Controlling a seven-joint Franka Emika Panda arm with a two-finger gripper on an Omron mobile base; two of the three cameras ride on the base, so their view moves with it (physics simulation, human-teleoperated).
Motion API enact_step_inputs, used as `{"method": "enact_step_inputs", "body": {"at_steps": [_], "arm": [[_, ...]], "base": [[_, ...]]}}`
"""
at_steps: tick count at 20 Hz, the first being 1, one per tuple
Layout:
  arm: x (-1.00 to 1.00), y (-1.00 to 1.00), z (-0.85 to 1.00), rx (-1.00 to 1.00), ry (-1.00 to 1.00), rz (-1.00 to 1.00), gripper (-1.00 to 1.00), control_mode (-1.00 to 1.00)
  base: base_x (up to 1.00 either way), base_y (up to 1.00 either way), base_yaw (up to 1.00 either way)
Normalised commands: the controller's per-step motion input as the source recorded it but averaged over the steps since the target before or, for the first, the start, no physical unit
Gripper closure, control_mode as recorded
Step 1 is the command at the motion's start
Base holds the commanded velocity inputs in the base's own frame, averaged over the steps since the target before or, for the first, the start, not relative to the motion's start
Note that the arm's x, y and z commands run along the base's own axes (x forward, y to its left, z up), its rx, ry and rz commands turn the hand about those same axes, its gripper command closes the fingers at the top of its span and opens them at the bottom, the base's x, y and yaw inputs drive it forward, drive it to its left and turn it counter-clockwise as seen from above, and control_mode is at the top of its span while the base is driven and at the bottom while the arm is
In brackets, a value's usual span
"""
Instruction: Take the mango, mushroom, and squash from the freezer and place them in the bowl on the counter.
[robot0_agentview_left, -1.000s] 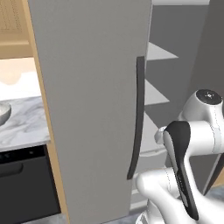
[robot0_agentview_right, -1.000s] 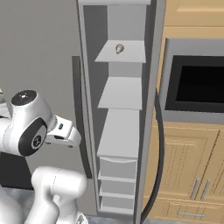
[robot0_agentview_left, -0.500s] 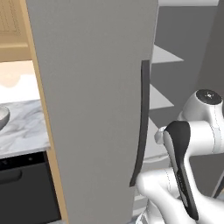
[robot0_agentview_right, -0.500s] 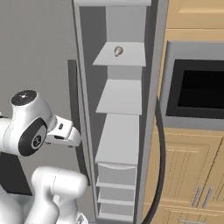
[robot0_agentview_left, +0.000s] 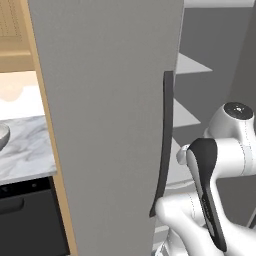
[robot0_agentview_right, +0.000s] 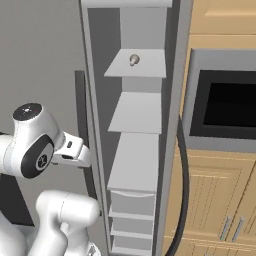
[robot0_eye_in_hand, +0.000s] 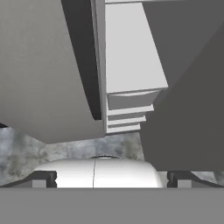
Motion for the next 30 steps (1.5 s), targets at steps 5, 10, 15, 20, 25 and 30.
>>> {"method": "enact_step_inputs", "body": {"at_steps": [5,10,15,20,25,30], "arm": [[0.00,0.00,0.00,0.00,0.00,0.00,-1.00,1.00],[0.00,0.00,0.00,0.00,0.00,0.00,-1.00,1.00],[0.00,0.00,0.00,0.00,0.00,0.00,-1.00,1.00],[0.00,0.00,0.00,0.00,0.00,0.00,-1.00,1.00],[0.00,0.00,0.00,0.00,0.00,0.00,-1.00,1.00],[0.00,0.00,0.00,0.00,0.00,0.00,-1.00,1.00]], "base": [[0.00,-0.27,0.00],[0.00,-0.34,0.00],[0.04,-0.41,0.00],[0.15,-0.31,0.01],[0.17,-0.25,0.01],[0.26,-0.17,0.00]]}}
